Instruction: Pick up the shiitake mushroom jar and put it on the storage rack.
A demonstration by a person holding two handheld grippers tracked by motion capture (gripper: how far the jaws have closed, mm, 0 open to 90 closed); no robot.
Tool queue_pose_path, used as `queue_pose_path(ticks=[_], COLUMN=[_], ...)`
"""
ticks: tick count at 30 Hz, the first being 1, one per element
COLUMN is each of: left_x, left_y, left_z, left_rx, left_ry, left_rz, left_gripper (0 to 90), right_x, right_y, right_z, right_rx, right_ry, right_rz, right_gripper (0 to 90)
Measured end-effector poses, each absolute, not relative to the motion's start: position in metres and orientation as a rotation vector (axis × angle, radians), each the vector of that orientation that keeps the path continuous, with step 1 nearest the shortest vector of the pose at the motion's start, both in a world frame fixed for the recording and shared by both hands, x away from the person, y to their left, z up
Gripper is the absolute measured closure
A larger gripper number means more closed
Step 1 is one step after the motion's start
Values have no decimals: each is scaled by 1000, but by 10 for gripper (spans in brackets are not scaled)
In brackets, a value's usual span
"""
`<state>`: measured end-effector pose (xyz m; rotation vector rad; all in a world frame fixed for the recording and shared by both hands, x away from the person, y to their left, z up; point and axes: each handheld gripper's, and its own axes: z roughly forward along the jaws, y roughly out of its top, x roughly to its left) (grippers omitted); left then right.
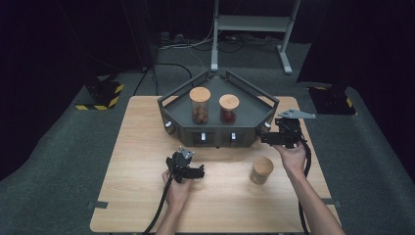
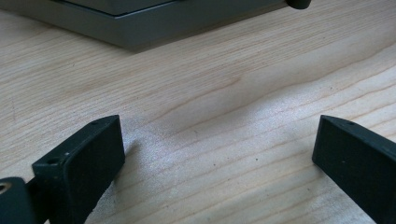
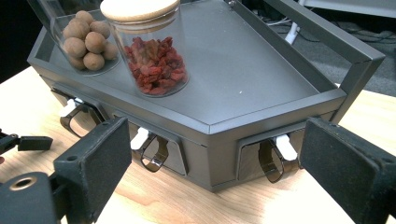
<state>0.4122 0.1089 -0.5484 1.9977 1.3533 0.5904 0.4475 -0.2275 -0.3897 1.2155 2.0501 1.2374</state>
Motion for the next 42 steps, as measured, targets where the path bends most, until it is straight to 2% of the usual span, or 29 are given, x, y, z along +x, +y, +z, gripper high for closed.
queue_pose_path(ticks=[42], left_x=[412], left_y=[109], left_z=[-548], left_rx=[2000], left_ry=[1352], left_rz=[592], left_gripper=[22], right_x=[420], right_y=[-239], right_z=[-426], right_rx=[1226], right_ry=[2048], right_rz=[1276], right_gripper=[84])
